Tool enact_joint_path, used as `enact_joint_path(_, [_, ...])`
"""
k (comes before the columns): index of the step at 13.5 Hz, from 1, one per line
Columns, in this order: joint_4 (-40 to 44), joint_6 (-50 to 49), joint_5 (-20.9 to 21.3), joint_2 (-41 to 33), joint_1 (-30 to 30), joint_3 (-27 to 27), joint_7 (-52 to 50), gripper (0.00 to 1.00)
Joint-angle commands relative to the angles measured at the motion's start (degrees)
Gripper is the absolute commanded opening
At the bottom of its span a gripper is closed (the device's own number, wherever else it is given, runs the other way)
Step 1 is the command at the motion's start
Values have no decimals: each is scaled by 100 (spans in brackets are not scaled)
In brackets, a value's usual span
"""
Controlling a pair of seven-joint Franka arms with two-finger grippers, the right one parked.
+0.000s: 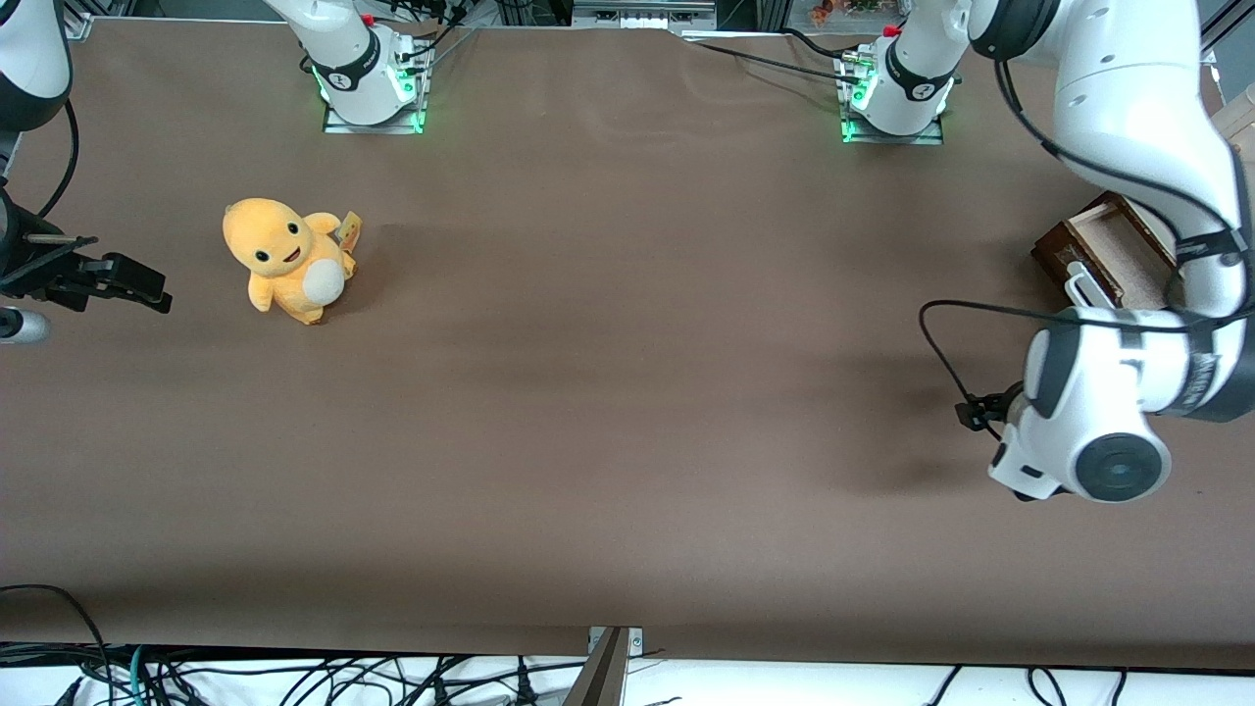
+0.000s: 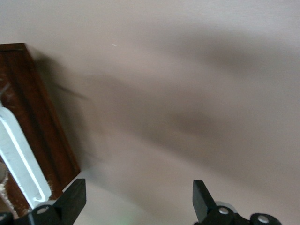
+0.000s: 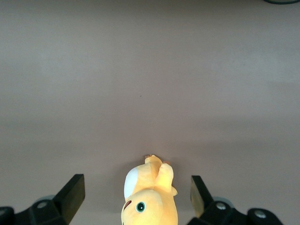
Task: Open lower drawer with left arm only
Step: 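Open the left gripper and back it away from the handle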
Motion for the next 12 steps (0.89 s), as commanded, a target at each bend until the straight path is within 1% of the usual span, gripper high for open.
enact_joint_path(1, [-15, 90, -469, -304, 263, -33, 464, 100])
enact_joint_path(3, [-41, 152, -715, -470, 369, -24, 850, 100])
enact_joint_path(6, [-59, 196, -1031, -638, 492, -24, 1010, 100])
enact_joint_path(10, [-103, 425, -1129, -840, 651, -50, 1098, 100])
enact_joint_path(12, [-129, 425, -1191, -893, 695, -42, 1632, 100])
